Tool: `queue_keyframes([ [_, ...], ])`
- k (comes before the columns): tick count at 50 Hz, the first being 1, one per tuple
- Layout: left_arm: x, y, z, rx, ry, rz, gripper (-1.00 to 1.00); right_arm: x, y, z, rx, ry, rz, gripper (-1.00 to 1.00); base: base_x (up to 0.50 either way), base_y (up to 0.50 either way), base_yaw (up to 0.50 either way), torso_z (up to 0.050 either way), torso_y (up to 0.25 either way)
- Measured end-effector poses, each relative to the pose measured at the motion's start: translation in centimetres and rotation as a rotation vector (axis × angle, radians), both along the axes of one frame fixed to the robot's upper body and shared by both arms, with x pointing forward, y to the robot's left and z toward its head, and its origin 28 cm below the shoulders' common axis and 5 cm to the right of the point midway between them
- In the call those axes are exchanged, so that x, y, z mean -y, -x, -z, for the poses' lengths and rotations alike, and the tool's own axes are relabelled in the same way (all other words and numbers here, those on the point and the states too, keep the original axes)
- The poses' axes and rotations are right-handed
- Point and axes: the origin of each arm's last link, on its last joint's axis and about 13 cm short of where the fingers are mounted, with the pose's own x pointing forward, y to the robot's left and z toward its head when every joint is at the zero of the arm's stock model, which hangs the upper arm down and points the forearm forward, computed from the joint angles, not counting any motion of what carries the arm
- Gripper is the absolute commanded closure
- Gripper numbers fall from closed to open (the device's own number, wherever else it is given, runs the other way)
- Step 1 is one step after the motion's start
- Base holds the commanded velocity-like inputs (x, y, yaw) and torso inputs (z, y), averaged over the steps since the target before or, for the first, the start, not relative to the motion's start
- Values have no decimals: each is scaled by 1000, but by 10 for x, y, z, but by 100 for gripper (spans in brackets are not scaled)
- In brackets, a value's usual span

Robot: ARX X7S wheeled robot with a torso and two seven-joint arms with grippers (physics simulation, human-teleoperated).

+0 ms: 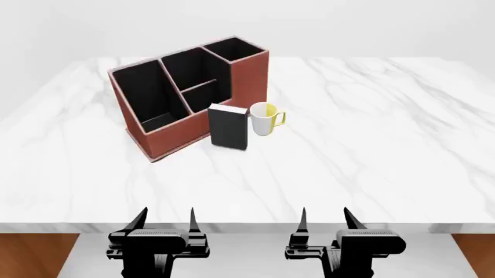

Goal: Pick up the book and place it in the right compartment of the caddy.

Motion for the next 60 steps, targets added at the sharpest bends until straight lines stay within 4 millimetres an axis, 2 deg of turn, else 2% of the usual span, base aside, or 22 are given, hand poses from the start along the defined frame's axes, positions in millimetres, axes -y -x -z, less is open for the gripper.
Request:
queue_keyframes([
  [24,-4,0,-3,-52,-20,0,-100,-1,3,-8,-8,-14,12,-100,0,0,0,0,0],
  [32,-9,12,-28,-11,-12,-1,-100,0,16,-30,55,-36,12,-100,0,0,0,0,0],
  [45,-16,43,-72,87,-6,-21,-100,0,45,-74,164,-67,-7,-100,0,0,0,0,0],
  [53,-16,55,-85,124,-6,-29,-100,1,56,-88,195,-78,-12,-100,0,0,0,0,0],
  [60,-16,61,-91,145,-7,-32,-100,2,61,-94,208,-83,-22,-100,460,0,0,0,0],
])
